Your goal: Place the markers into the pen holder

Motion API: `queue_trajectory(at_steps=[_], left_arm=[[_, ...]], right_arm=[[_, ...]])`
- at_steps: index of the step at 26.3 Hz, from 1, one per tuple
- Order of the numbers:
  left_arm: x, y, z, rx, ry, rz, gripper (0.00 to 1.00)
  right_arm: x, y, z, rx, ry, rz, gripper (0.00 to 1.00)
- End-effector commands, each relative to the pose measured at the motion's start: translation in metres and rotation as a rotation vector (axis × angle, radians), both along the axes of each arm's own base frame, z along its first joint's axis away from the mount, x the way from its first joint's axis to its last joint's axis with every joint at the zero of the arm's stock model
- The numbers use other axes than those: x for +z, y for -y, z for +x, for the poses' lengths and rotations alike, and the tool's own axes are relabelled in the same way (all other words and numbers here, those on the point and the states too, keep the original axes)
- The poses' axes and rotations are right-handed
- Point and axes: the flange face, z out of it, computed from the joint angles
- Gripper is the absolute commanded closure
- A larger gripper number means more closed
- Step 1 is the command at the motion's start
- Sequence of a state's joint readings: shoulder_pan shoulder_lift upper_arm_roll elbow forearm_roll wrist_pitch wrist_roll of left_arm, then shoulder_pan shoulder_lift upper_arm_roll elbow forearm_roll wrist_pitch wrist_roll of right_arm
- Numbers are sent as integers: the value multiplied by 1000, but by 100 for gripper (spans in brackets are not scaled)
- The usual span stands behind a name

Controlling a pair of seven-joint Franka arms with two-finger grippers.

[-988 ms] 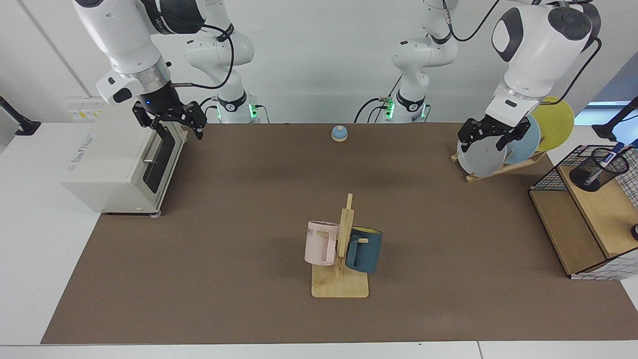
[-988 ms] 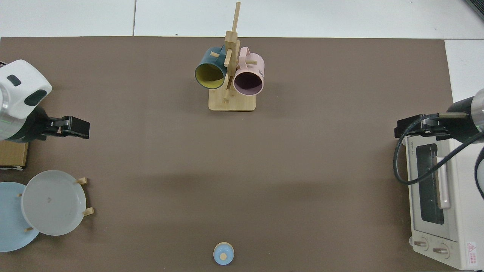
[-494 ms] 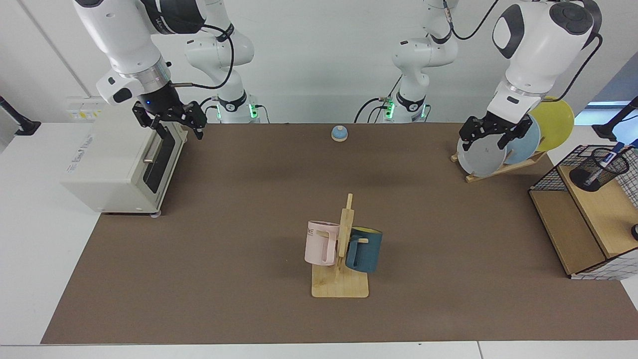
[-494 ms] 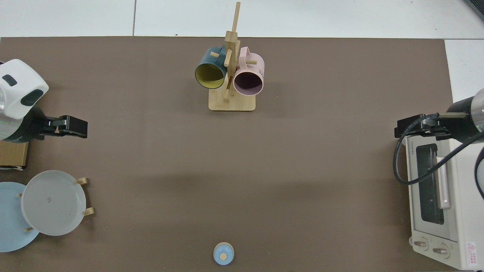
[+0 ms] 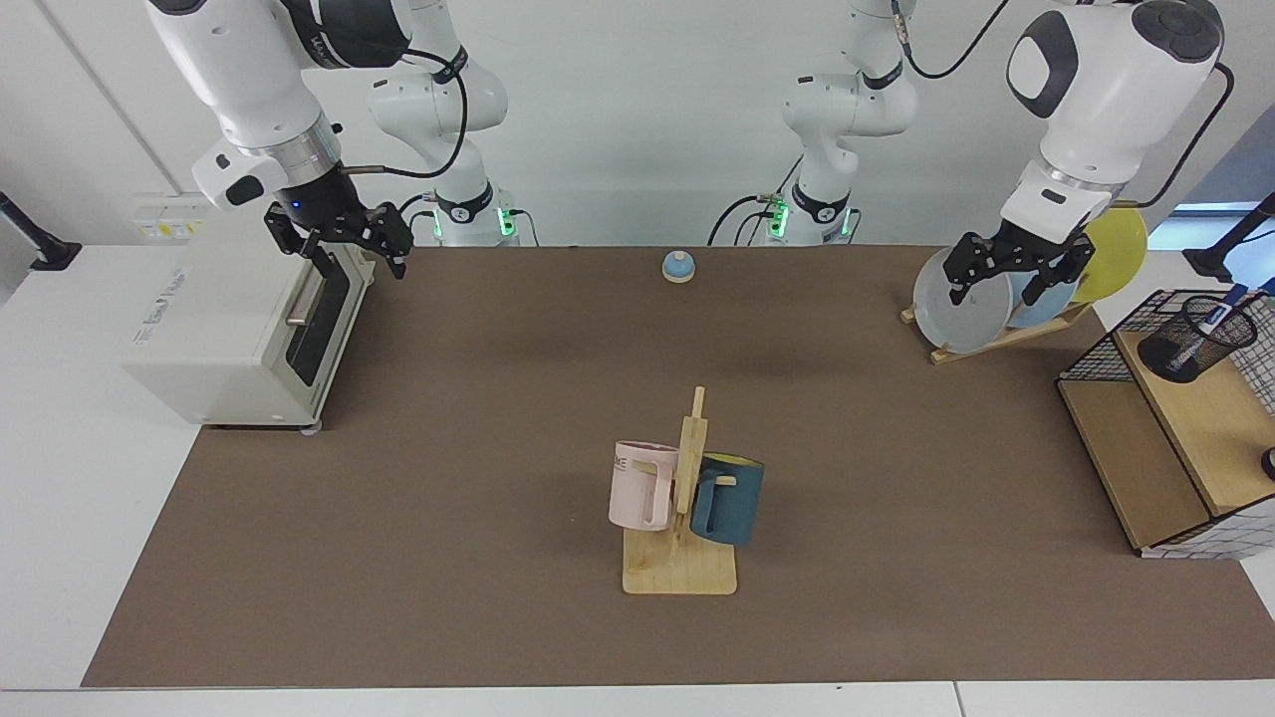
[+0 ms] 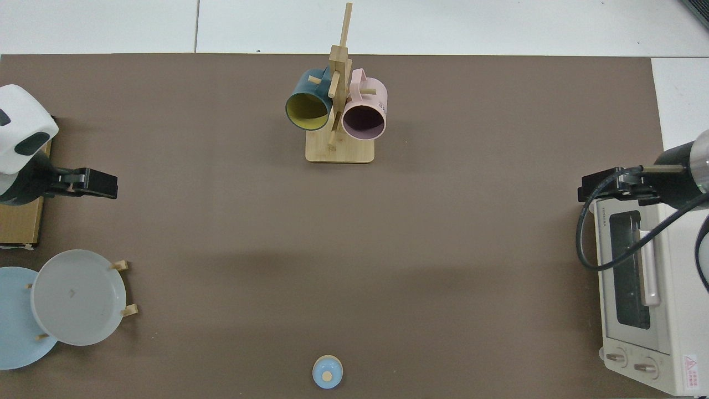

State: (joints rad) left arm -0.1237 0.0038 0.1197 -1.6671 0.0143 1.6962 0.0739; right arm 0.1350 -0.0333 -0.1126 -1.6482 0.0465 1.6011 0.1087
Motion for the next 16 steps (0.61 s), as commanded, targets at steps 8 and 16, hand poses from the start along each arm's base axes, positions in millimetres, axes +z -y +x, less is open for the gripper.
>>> queue_trajectory(at_steps=[8, 16], left_arm=[[4, 6, 8, -22, -41, -9, 0], [3, 7, 9, -23, -33, -14, 0]], right_arm=[[2, 4, 3, 15, 17, -1, 0], [2, 4, 3, 15, 17, -1, 0]])
